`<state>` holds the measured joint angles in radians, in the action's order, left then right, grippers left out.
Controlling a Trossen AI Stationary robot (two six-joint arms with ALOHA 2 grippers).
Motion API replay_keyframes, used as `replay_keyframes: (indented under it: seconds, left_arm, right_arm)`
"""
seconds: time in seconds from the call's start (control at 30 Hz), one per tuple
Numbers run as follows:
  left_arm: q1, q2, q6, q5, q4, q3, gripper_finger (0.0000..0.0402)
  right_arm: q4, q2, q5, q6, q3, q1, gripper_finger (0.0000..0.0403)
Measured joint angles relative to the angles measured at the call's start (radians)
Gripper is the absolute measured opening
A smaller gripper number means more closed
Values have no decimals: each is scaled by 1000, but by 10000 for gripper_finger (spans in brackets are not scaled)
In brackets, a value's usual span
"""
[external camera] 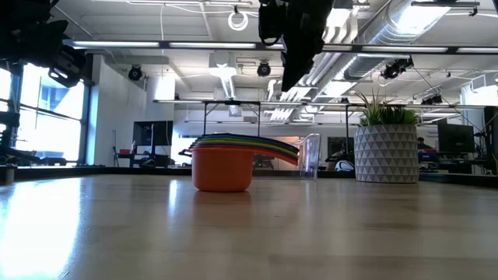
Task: Nest measuring cups in basket
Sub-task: Put the stacked measuring cups into the transparent bin
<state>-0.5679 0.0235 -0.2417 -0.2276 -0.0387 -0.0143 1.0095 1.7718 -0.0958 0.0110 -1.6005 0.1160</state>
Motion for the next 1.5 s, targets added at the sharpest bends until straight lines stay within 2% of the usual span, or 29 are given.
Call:
replay_keyframes:
  seconds: [0.17,0.27,0.43,0.63,0.77,1.07,1.5]
  left_arm:
    - [0,0,0,0,0,0,76]
    - [0,0,0,0,0,0,76]
    - [0,0,0,0,0,0,76]
    - [0,0,0,0,0,0,76]
    - [0,0,0,0,0,0,76]
    - [0,0,0,0,0,0,76]
    - [0,0,0,0,0,0,76]
  right_arm:
    - [-47,0,13,58,0,-15,81]
    - [-70,0,38,85,0,-32,109]
    - [-99,0,84,141,0,-56,192]
    - [-121,36,93,144,-1,-78,305]
    - [-140,75,90,120,-1,-88,351]
    - [-171,155,43,58,-1,-126,352]
    - [-235,247,112,49,-1,-157,350]
